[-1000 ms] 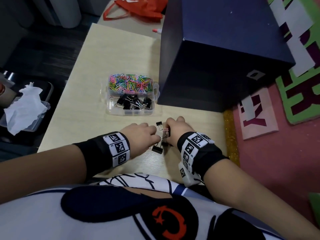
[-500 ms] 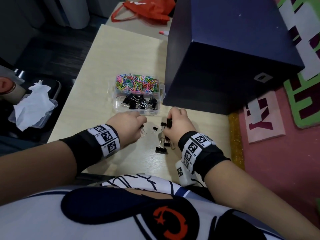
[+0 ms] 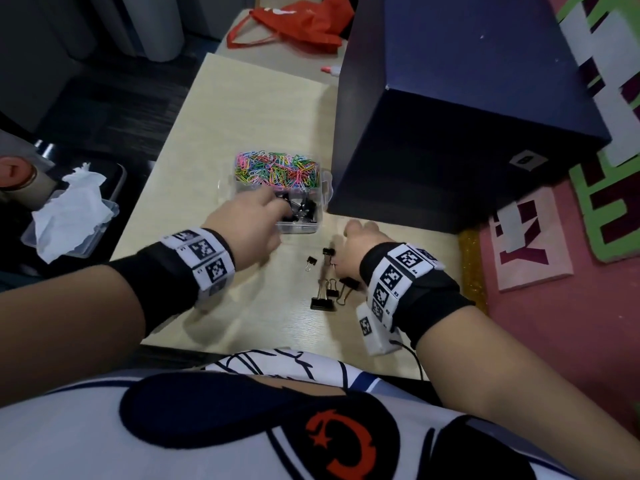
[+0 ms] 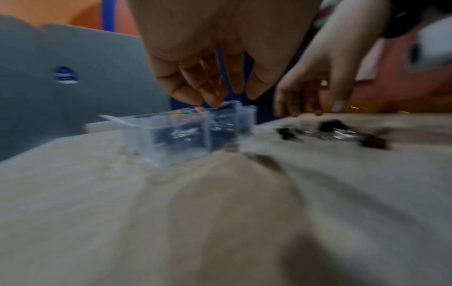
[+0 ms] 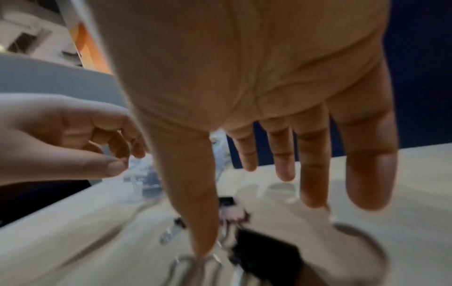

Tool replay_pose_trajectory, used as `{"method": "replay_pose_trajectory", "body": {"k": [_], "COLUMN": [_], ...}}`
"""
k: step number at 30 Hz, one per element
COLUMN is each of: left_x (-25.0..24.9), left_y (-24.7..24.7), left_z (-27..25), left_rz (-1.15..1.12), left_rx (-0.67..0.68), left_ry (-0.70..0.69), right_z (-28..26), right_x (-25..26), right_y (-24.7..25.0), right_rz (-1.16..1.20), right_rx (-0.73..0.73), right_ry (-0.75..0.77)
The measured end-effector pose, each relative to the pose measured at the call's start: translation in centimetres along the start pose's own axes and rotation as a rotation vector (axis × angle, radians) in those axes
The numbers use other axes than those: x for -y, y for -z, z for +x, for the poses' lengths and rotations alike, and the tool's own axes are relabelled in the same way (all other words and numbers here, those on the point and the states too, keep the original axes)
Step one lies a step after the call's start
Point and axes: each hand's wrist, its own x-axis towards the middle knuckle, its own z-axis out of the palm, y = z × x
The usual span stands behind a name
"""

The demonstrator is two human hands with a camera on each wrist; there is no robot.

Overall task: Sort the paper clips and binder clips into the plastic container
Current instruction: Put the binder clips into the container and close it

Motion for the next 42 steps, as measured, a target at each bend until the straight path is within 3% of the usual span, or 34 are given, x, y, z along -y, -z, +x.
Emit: {"method": "replay_pose_trajectory", "body": {"k": [2,6,15,20,26,29,32,36,39,42], "left_x": [-1.8,-3.9,-3.8,-2.6,-1.2,0.1,1.0,-0.1,-2.2,-3.9], "left_y": [-1.1,-3.4,-3.1,-3.3,-1.1,0.7,1.4,0.6,-1.1,-2.7], "left_z": [-0.7,-1.0,0.0,0.0,0.2,1.1,1.7,0.7,-1.0,-2.1], "left_rz": [0.049,0.239,0.329,0.282,0.063,-0.01,-0.035,-0.007,0.018,0.055], "left_rx": [0.137,0.325,0.418,0.436,0.149,-0.049,-0.151,-0.162,-0.018,0.193], "left_ry": [-0.105,-0.261,-0.128,-0.083,-0.06,-0.009,0.035,-0.13,-0.355,-0.582], "right_z": [-0.2,-0.2,0.8,1.2,0.8,0.8,1.1,1.7,1.8,1.7], "right_x": [-0.8,-1.9,-2.4,-2.1,-1.2,0.2,1.3,0.8,-0.2,-1.1], "right_y": [-1.2,-3.2,-4.2,-3.9,-1.3,0.2,1.1,0.2,-2.0,-3.4], "right_rz": [-0.047,-0.054,-0.016,0.006,0.068,0.292,0.442,0.147,-0.004,-0.105], "right_rx": [0.103,0.062,-0.118,-0.1,-0.08,-0.256,-0.408,-0.248,-0.109,-0.042], "right_ry": [0.001,0.176,0.274,0.236,0.263,0.303,0.326,0.331,0.459,0.486]}}
